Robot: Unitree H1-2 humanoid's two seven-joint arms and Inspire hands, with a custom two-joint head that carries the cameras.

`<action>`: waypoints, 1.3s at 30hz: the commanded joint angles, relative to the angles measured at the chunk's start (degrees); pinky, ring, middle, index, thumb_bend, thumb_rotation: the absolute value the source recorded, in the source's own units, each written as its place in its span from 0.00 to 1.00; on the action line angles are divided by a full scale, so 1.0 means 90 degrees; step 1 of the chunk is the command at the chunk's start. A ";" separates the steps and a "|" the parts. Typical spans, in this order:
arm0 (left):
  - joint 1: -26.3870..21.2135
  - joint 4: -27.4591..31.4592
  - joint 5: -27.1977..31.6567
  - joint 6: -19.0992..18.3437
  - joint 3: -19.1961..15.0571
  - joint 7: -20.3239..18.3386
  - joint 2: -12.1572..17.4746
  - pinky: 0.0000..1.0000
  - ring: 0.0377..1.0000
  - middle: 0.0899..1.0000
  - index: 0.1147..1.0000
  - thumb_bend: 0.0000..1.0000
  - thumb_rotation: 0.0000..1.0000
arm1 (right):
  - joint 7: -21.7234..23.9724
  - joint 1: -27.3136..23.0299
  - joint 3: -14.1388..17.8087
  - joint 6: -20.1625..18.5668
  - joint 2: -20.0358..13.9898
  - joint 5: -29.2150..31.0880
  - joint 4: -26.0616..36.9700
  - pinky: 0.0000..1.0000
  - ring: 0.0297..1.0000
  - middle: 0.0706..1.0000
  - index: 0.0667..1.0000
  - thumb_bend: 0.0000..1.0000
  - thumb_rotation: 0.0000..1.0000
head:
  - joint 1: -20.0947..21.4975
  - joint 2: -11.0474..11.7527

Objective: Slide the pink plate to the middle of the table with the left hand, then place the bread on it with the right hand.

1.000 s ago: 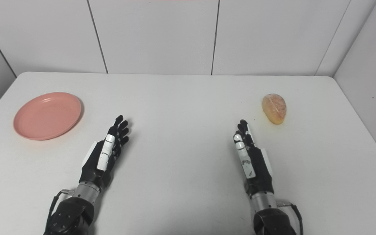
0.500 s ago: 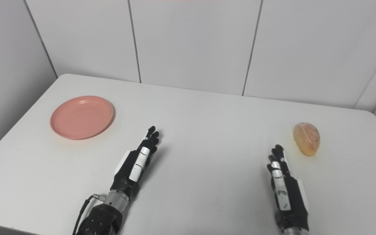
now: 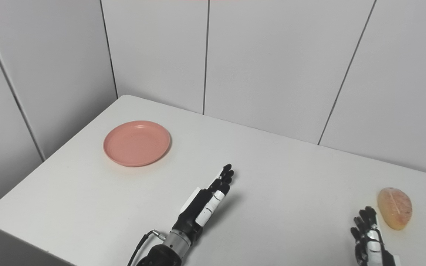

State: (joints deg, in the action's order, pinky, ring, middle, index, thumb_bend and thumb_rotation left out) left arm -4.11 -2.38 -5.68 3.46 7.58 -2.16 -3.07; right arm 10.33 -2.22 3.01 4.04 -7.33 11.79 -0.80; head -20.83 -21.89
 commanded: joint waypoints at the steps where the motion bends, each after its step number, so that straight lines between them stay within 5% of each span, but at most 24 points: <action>1: 0.0032 -0.0209 0.0030 0.0254 -0.0021 0.0060 -0.0028 1.00 1.00 1.00 1.00 0.73 1.00 | 0.0079 0.0147 0.0059 0.0289 -0.0028 0.0068 -0.0315 1.00 1.00 1.00 1.00 0.60 0.97 | 0.0028 0.0030; 13: -0.0179 0.0408 0.0320 0.0510 -0.0317 0.0177 -0.0107 0.99 1.00 1.00 1.00 0.69 1.00 | 0.0139 0.0088 0.0061 0.0554 -0.0036 0.0103 -0.0543 1.00 1.00 1.00 1.00 0.61 0.97 | 0.0002 0.0021; 19: -0.0690 0.0922 0.0557 0.0128 -0.0460 -0.0038 0.0229 1.00 1.00 1.00 1.00 0.72 1.00 | 0.0111 0.0095 0.0062 0.0505 -0.0018 0.0117 -0.0542 1.00 1.00 1.00 1.00 0.63 0.97 | -0.0009 0.0018; 30: -0.1194 0.1397 0.1295 -0.0459 -0.1364 0.0007 0.0754 1.00 0.93 0.94 0.96 0.77 1.00 | 0.0191 0.0044 -0.0005 0.0727 -0.0025 0.0061 -0.0730 1.00 1.00 1.00 1.00 0.66 0.96 | 0.0012 0.0033; 39: -0.1663 0.1206 0.1530 -0.0653 -0.2027 0.0176 0.1329 0.89 0.83 0.83 0.84 0.79 1.00 | 0.0283 0.0080 -0.0028 0.0752 -0.0078 0.0042 -0.0729 1.00 1.00 1.00 1.00 0.69 0.97 | -0.0014 0.0021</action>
State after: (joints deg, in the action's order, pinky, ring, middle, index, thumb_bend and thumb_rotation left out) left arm -15.73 7.68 7.61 -2.48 -10.03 -0.75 7.27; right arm 12.06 -3.96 3.01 8.05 -8.18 12.32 -3.72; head -20.91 -21.62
